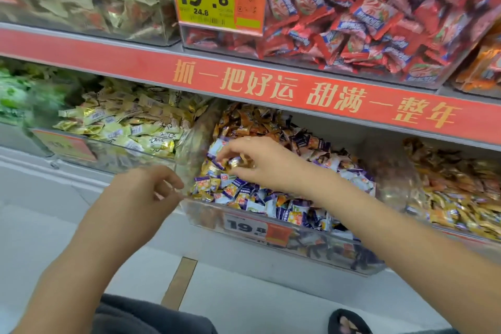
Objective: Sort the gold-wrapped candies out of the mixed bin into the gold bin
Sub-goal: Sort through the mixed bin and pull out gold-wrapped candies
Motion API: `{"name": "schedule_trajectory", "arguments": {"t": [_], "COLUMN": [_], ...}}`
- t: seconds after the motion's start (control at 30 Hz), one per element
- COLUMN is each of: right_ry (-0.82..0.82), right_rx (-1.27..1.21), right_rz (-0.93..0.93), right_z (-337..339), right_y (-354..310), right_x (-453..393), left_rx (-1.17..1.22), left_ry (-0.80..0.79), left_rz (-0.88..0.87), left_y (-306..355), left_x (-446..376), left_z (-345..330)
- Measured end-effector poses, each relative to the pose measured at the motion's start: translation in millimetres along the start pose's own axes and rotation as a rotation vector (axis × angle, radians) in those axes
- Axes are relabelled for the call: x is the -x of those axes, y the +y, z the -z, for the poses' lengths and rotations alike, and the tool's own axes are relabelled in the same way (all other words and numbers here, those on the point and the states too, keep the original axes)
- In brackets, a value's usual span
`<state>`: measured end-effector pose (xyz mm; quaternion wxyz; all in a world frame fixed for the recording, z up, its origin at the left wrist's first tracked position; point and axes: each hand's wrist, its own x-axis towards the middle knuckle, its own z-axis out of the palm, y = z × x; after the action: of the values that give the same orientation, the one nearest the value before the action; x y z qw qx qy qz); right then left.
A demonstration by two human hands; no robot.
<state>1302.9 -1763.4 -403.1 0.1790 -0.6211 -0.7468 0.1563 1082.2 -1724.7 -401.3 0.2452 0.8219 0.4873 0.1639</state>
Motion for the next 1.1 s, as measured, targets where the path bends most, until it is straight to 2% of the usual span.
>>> {"name": "schedule_trajectory", "arguments": {"t": [0.1,0.17,0.37,0.43,0.57,0.77,0.9,1.1], "right_ry": [-0.214,-0.3,-0.319,-0.346,-0.51,-0.679,-0.784,-0.902], "right_rx": [0.083,0.149,0.363,0.301,-0.089,-0.147,-0.274,-0.307], "right_rz": [0.125,0.198,0.23,0.19,0.003,-0.061,-0.245,-0.271], "right_z": [-13.9,-21.2,-40.4,-41.8,-37.4,-36.7,-30.1,-34.8], "right_y": [-1.9,-2.2,13.9,13.8,11.8,7.8,3.4,0.3], "right_x": [-44.5,-55.8,-48.2,-46.1,-51.7,-63.3,-64.0,-63.4], "left_rx": [-0.026,-0.021,-0.035,-0.022,-0.04,-0.078,-0.098,-0.126], "left_ry": [-0.054,-0.105,-0.202,-0.22,-0.23,-0.181,-0.174,-0.176], "left_rz": [-0.011,-0.008,0.048,0.056,0.055,0.058,0.077,0.092], "left_y": [4.5,4.9,-7.0,-8.2,-6.3,-5.6,-5.0,-1.6], "left_x": [-3.0,-5.2,-7.1,-7.5,-10.6,-21.7,-26.9,-28.8], "left_z": [-4.3,-7.0,-2.2,-1.6,-3.3,-7.1,-6.3,-5.5]}}
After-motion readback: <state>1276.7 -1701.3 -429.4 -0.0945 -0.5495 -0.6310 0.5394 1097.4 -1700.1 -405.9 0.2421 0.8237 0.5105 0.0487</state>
